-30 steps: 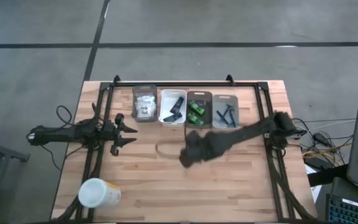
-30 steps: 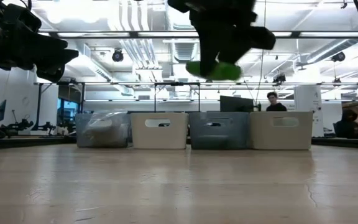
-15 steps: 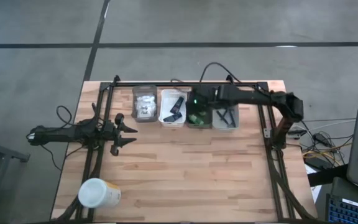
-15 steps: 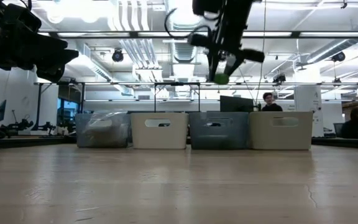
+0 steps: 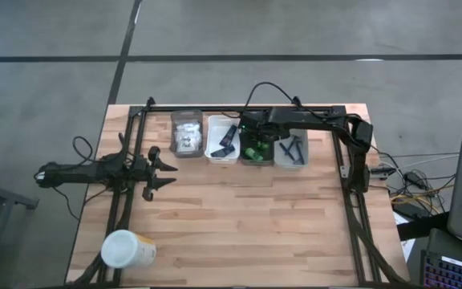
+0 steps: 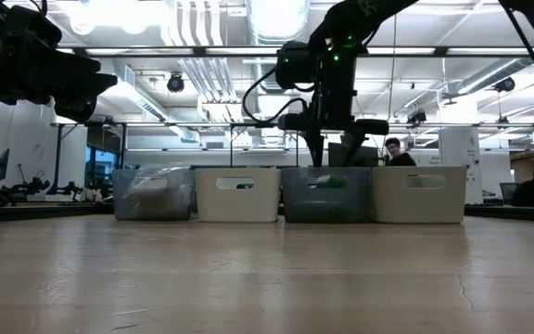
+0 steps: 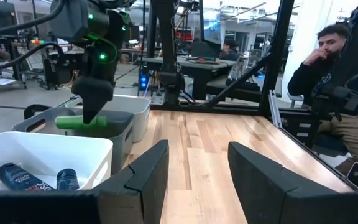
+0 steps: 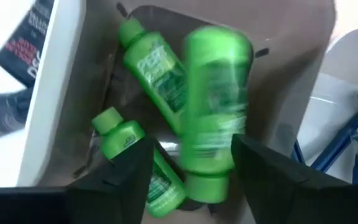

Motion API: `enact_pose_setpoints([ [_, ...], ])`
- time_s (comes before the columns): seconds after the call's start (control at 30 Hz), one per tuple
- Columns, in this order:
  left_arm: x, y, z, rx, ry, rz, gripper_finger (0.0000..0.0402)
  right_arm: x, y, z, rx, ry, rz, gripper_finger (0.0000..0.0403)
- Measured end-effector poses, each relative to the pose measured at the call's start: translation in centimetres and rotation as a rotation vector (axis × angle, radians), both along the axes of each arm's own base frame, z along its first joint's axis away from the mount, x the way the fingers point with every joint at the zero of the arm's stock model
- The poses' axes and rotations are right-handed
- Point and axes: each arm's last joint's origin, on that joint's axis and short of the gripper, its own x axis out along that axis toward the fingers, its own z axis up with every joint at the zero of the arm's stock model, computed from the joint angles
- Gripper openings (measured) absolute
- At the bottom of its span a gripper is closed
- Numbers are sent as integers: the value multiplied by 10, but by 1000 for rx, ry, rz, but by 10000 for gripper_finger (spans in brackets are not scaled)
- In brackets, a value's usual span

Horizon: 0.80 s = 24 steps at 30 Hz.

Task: Pick & Place Travel size toiletries
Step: Return to Home Position

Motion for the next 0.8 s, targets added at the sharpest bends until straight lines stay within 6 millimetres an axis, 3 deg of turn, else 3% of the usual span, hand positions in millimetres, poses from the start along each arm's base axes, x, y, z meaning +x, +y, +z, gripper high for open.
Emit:
enact_pose_setpoints([
  [0.2, 0, 0, 0, 0, 0, 0, 172, -1, 1, 5, -9, 2, 49, 253],
  [0.63, 0, 0, 0, 0, 0, 0, 172, -14, 34, 59, -83, -107, 210, 310],
  [0.8, 0, 0, 0, 0, 0, 0, 172, -17, 57, 77, -150, -147, 312, 329],
])
